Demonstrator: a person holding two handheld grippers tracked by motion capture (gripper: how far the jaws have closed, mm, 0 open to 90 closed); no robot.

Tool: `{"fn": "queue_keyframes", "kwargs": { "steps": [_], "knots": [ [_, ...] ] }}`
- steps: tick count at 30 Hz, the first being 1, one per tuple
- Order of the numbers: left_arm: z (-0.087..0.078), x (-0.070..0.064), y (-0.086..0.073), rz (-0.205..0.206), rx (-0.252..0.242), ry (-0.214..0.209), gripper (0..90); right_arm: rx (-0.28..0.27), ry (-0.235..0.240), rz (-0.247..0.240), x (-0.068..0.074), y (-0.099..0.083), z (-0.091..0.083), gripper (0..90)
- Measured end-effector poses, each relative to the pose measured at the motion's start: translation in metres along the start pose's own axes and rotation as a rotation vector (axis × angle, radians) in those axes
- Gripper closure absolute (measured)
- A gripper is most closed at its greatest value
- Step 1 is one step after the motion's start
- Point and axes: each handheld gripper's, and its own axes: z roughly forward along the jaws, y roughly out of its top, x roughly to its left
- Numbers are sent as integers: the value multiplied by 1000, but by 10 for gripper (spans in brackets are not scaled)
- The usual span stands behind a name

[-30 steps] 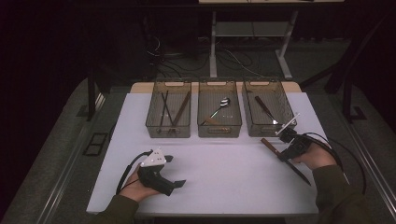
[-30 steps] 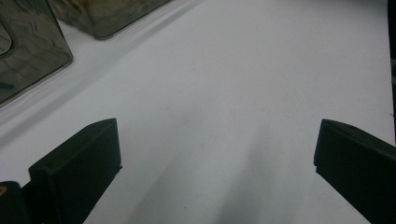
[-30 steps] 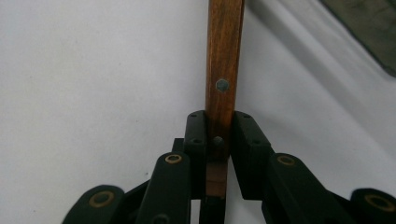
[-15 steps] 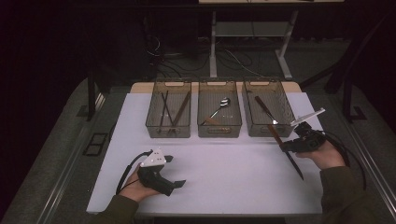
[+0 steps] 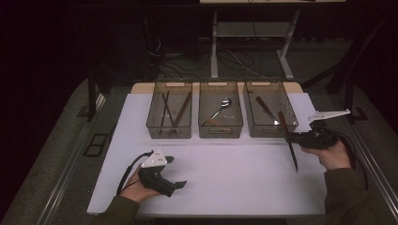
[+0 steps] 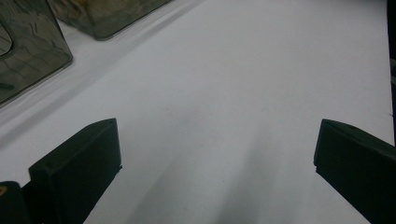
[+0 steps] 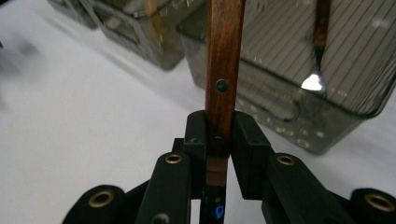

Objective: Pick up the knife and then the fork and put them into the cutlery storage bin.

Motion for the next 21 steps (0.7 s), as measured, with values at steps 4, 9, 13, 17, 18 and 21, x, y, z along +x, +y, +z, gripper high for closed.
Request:
{"fn": "queue_keyframes", "kwargs": {
  "steps": [4,9,13,17,18,21],
  "knots": [
    [0,0,0,0,0,0,0,-62,-25,6,-1,0,-4,765],
    [1,0,1,-5,-2,-1,0,-150,-56,11,0,0,-10,766],
    [1,0,1,-13,-6,-1,0,-213,-76,7,1,2,-15,765],
    [2,1,1,-21,-11,0,0,-259,-101,12,3,8,-20,765],
    [3,1,1,-20,-10,0,0,-271,-110,10,4,11,-21,766],
    [3,1,1,-14,-6,3,0,-301,-133,19,3,20,-23,765]
  ]
}}
